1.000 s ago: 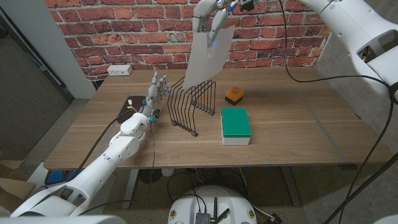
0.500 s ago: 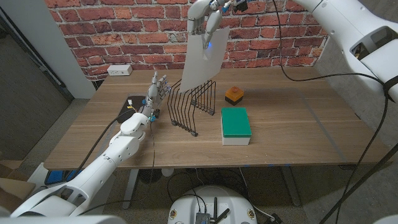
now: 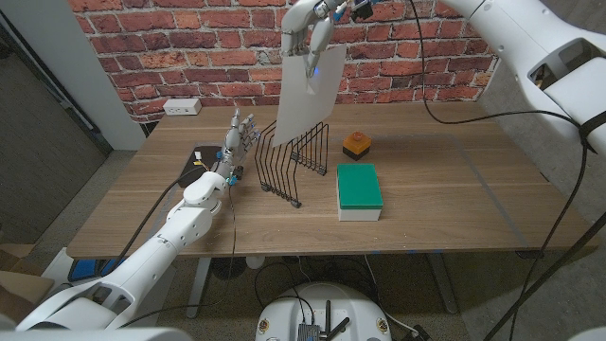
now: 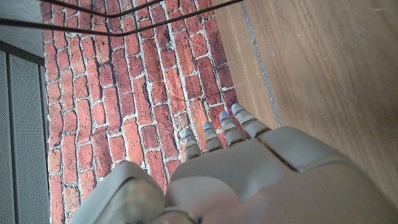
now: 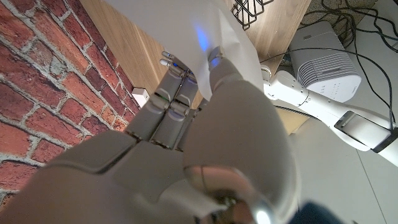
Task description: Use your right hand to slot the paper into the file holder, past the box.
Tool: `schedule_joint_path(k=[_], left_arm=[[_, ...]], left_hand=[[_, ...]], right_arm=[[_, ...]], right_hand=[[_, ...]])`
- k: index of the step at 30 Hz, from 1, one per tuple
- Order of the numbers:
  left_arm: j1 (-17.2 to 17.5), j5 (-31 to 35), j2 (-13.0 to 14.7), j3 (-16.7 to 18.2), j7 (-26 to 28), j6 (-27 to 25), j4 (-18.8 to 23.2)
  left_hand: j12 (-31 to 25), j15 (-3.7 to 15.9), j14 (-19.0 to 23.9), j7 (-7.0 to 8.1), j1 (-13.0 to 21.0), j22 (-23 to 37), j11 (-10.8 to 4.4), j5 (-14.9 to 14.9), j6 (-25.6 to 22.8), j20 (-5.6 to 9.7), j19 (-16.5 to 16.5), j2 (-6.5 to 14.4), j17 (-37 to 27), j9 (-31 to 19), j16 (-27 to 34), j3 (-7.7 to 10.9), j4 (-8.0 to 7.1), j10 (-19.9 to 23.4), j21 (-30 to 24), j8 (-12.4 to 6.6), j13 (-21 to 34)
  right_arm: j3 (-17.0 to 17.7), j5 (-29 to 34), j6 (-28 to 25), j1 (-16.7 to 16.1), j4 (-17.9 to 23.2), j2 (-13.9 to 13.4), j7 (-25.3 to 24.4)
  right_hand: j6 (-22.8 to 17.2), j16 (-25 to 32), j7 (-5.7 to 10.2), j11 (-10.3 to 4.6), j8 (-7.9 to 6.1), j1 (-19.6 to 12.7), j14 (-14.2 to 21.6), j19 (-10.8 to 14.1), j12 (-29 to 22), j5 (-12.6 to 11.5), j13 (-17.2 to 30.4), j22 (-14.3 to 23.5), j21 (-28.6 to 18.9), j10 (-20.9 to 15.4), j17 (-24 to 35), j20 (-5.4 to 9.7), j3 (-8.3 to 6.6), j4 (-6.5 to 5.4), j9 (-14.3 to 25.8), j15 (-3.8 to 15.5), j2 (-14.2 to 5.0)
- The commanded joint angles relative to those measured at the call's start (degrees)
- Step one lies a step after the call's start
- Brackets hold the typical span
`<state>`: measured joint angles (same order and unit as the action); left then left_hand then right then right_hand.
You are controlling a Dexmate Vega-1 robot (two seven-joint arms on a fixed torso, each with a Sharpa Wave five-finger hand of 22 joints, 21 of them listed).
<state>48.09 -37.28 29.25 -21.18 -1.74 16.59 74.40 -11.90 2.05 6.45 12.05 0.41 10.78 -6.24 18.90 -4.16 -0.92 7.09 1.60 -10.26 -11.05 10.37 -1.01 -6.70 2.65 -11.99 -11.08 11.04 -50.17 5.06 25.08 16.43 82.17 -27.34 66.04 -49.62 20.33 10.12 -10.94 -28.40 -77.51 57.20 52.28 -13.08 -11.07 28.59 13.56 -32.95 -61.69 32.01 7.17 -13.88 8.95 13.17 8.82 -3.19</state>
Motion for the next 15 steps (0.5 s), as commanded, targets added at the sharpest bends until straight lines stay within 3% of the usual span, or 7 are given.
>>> schedule_joint_path(k=[1,10,15], left_arm=[[0.0,0.0,0.0,0.0,0.0,0.0,0.0],[0.0,0.0,0.0,0.0,0.0,-0.1,0.0],[0.0,0.0,0.0,0.0,0.0,-0.1,0.1]], left_hand=[[-0.4,-0.06,0.5,0.51,0.0,0.3,-0.44,0.1,-0.1,0.11,0.4,0.5,-0.2,-0.3,0.4,0.07,-0.38,-0.1,-0.5,-0.37,0.3],[-0.4,-0.03,0.5,0.51,0.0,0.3,-0.35,0.1,0.0,0.10,0.4,0.5,-0.2,-0.3,0.4,0.07,-0.38,-0.1,-0.5,-0.35,0.3],[-0.4,-0.02,0.5,0.51,0.0,0.3,-0.43,0.1,0.0,0.10,0.4,0.5,-0.2,-0.3,0.4,0.06,-0.38,0.0,-0.5,-0.35,0.3]], right_arm=[[-0.1,-0.9,-1.3,-0.6,1.6,-0.2,0.7],[0.0,0.9,-3.5,-1.7,5.4,-1.3,-0.2],[0.0,0.3,-4.0,-2.1,5.4,-1.1,-0.1]], right_hand=[[-0.1,-0.2,-0.14,-0.03,-0.21,-0.1,-0.3,-0.3,0.1,-0.2,0.1,0.0,-0.5,-0.4,0.2,4.81,0.32,-0.04,0.1,4.99,-0.54],[0.0,-0.4,-0.49,-0.03,-0.19,0.0,-0.5,-0.5,0.2,-0.2,0.1,-0.2,-0.9,-0.4,0.2,4.80,0.49,-0.11,0.1,4.98,-0.73],[0.1,-0.5,-0.40,-0.01,-0.16,0.1,-0.5,-0.6,0.3,-0.2,0.1,-0.2,-1.1,-0.3,0.3,4.79,0.59,-0.13,0.1,4.98,-0.74]])
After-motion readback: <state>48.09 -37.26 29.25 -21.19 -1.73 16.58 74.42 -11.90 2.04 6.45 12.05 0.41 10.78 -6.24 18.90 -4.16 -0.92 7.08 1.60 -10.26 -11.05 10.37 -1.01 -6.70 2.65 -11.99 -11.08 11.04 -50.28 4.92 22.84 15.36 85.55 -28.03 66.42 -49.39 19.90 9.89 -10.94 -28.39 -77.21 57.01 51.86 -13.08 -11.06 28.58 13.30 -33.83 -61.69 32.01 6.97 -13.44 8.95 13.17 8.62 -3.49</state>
